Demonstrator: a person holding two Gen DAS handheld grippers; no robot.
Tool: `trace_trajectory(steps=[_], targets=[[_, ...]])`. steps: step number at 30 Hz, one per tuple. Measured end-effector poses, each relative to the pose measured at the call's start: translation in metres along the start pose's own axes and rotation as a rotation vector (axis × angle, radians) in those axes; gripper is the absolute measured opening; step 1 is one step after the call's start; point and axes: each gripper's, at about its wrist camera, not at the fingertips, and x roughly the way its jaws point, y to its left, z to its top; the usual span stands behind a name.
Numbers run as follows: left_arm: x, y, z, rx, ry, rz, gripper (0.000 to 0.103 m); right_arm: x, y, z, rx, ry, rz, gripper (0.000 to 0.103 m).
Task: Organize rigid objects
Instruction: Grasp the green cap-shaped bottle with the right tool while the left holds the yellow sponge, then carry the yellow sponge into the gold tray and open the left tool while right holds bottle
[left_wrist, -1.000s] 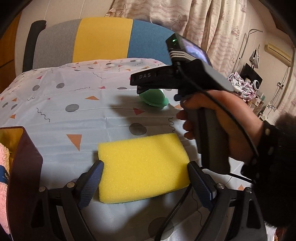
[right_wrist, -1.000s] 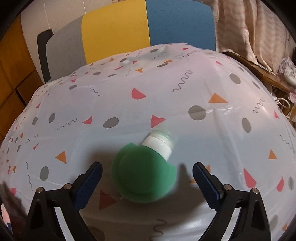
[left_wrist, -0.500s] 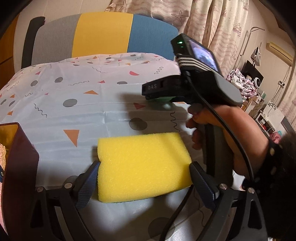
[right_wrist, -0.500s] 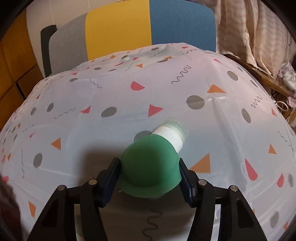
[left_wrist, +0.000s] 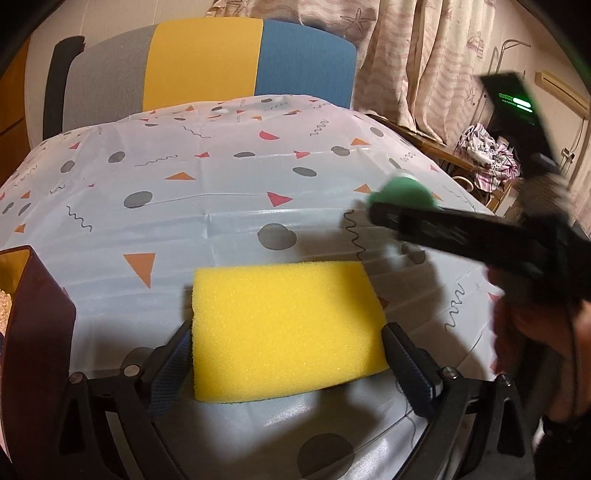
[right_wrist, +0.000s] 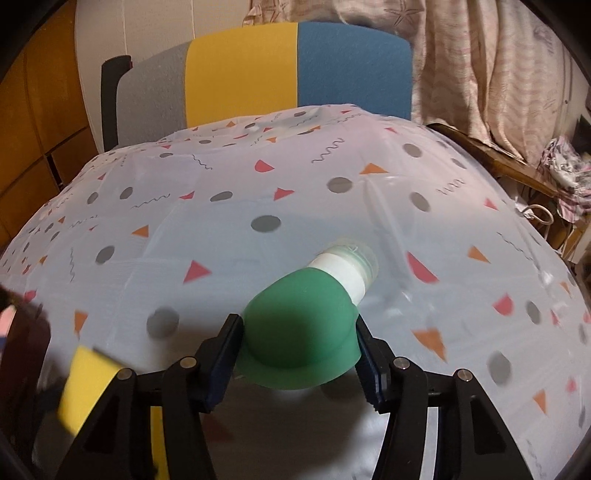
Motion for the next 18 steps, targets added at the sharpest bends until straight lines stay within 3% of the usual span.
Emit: trace_trajectory(steps=[11, 18], targets=[[0.002, 0.001, 0.002, -0.002, 0.011, 0.002, 0.099, -0.071, -0.016, -0.068, 0.097, -0.045, 0.008, 0.058], [-0.013, -0.002, -0.001, -0.017, 0.015, 0.022, 0.094, -0.101, -0.021, -0.116, 0.237, -0.044, 0.055, 0.058]])
